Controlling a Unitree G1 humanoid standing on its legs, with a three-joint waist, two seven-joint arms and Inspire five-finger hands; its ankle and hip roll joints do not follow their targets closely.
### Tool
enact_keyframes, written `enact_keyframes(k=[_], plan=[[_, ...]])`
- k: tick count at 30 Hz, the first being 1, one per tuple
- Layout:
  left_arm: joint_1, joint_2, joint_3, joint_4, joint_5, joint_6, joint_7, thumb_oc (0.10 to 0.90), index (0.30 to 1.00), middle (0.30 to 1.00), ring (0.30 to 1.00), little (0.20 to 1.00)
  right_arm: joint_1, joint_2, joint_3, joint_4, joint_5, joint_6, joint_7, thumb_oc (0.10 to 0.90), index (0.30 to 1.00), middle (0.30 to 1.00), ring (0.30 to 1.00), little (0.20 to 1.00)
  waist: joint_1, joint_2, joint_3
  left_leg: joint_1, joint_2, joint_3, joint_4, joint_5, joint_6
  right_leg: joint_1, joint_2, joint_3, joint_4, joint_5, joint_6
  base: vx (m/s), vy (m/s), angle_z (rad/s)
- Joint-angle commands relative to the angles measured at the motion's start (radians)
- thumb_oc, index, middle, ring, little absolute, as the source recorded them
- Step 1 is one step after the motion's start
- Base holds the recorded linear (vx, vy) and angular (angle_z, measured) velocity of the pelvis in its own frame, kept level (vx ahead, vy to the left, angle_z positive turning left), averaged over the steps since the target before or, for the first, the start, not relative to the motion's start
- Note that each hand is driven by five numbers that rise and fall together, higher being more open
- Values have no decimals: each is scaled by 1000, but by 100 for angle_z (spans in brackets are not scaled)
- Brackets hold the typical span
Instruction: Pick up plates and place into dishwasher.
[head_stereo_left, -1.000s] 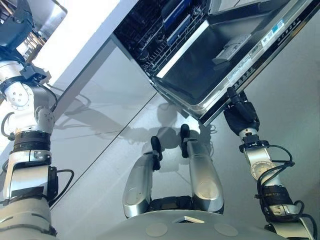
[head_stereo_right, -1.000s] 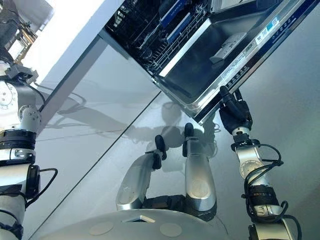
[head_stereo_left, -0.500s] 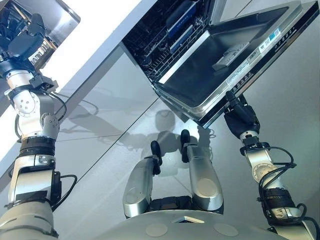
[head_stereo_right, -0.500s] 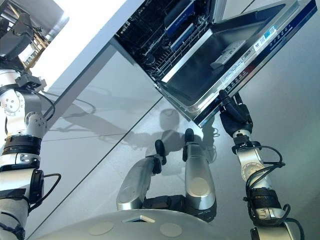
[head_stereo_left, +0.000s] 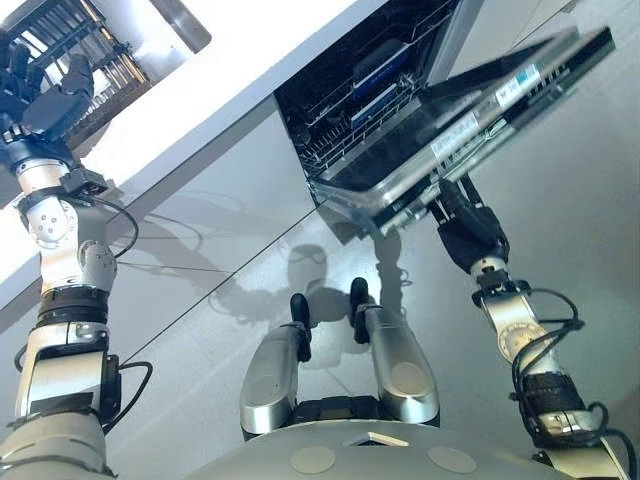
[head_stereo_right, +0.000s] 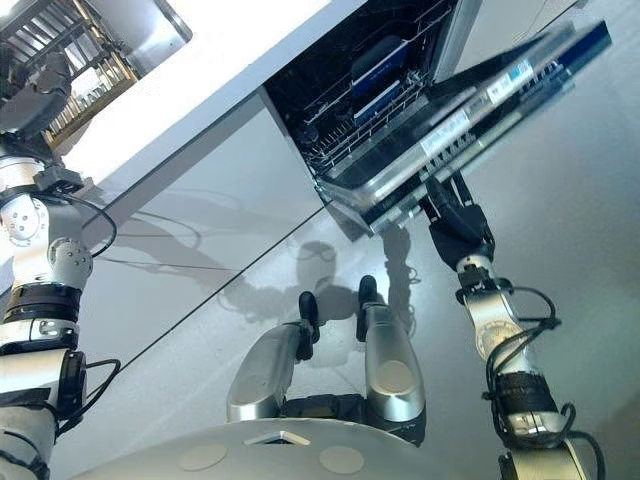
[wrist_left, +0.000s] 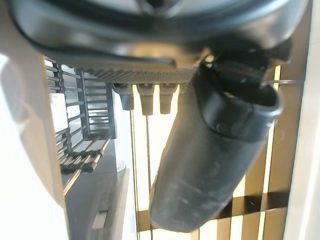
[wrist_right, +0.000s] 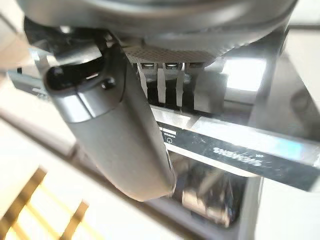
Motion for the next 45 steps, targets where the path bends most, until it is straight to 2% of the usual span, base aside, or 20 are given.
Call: enact_keyframes(k=[1,6,12,16,20,22,24,27,28,31,32,33,35,37,40,44,45], plan=[[-16,77,-45,43,42,-64,-18,800,900,900,900,900,-520,140,198,-333,-65,-30,266,800,900,900,900,900,49,-43,-245,101,-104,27,-33,-76,95,145,-32,197,-148,-6,27,94,9,28],[-16,92,-52,78,25,-36,-68,800,900,900,900,900,-567,135,217,-331,-84,-50,237,800,900,900,900,900,73,-57,-291,125,-105,24,-25,-96,101,175,-35,190,-158,-9,31,106,-4,14],[-6,96,-47,97,20,-17,-101,800,900,900,900,900,-562,145,190,-310,-102,-53,173,800,900,900,900,900,81,-68,-321,150,-104,19,-30,-109,106,196,-35,191,-169,-4,38,66,-1,76],[17,96,-39,98,11,-16,-124,800,900,900,900,900,-511,144,164,-292,-126,-47,135,800,900,900,900,900,74,-68,-331,162,-100,19,-43,-108,109,198,-34,198,-166,-5,42,15,6,25],[55,82,-17,74,16,-20,-146,800,900,900,900,900,-404,136,100,-260,-134,-32,141,800,900,900,900,900,58,-67,-337,172,-99,20,-59,-105,112,192,-30,209,-160,-5,46,-11,5,6],[75,75,-8,54,27,-22,-159,800,900,900,900,900,-344,125,63,-234,-157,-54,148,800,900,900,900,900,48,-66,-339,176,-96,24,-71,-101,112,188,-28,213,-159,-4,48,-36,4,-9],[97,68,3,31,33,-22,-174,800,900,900,900,900,-291,114,24,-220,-188,-96,148,800,900,900,900,900,40,-64,-342,180,-94,26,-83,-97,112,188,-26,216,-164,-2,50,-59,-4,-10],[134,56,19,-12,65,-20,-175,800,900,900,900,900,-214,86,-42,-206,-342,-220,100,800,900,900,900,900,22,-61,-344,188,-90,30,-109,-86,108,187,-19,224,-174,5,52,-72,-9,-7],[161,49,26,-41,91,-24,-168,800,900,900,900,900,-166,59,-86,-192,-465,-310,54,800,900,900,900,900,11,-58,-348,193,-88,34,-127,-78,106,185,-14,229,-182,8,53,-103,-16,-14],[226,29,54,-106,153,-27,-154,800,900,900,900,900,-56,-18,-190,-139,-714,-531,-116,800,900,900,900,900,-11,-48,-357,201,-84,42,-162,-63,100,186,-3,238,-202,13,55,-102,-7,-19],[245,20,62,-125,172,-27,-146,800,900,900,900,900,-26,-26,-220,-125,-784,-572,-181,800,900,900,900,900,-18,-44,-361,203,-83,44,-171,-59,99,188,0,239,-207,14,55,-65,-1,-15],[252,15,64,-134,181,-26,-142,800,900,900,900,900,-16,-27,-227,-122,-825,-587,-222,800,900,900,900,900,-20,-41,-363,206,-82,45,-176,-57,98,189,2,239,-210,14,55,-66,-4,-13],[273,7,77,-158,195,-21,-130,800,900,900,900,900,36,-54,-293,-60,-1012,-672,-418,800,900,900,900,900,-36,-32,-367,214,-80,47,-201,-45,93,196,8,235,-219,12,54,-65,-5,-23],[276,-1,80,-167,196,-16,-120,800,900,900,900,900,61,-55,-312,-21,-1066,-677,-523,800,900,900,900,900,-43,-25,-371,222,-78,47,-219,-37,90,203,12,232,-226,10,53,-46,-13,-10],[259,-10,67,-168,189,0,-98,800,900,900,900,900,92,-45,-317,81,-1150,-625,-631,800,900,900,900,900,-55,-14,-373,230,-76,51,-233,-31,84,214,13,221,-233,5,53,-44,-22,-4],[239,2,54,-162,157,39,-110,800,900,900,900,900,124,-31,-282,274,-1154,-547,-600,800,900,900,900,900,-60,-8,-376,235,-72,60,-234,-34,82,223,11,212,-241,3,52,-59,-36,-18],[234,6,51,-160,147,51,-119,800,900,900,900,900,125,-31,-273,321,-1142,-509,-576,800,900,900,900,900,-59,-9,-377,235,-71,61,-234,-34,81,225,10,209,-243,3,51,-58,-59,-12]])
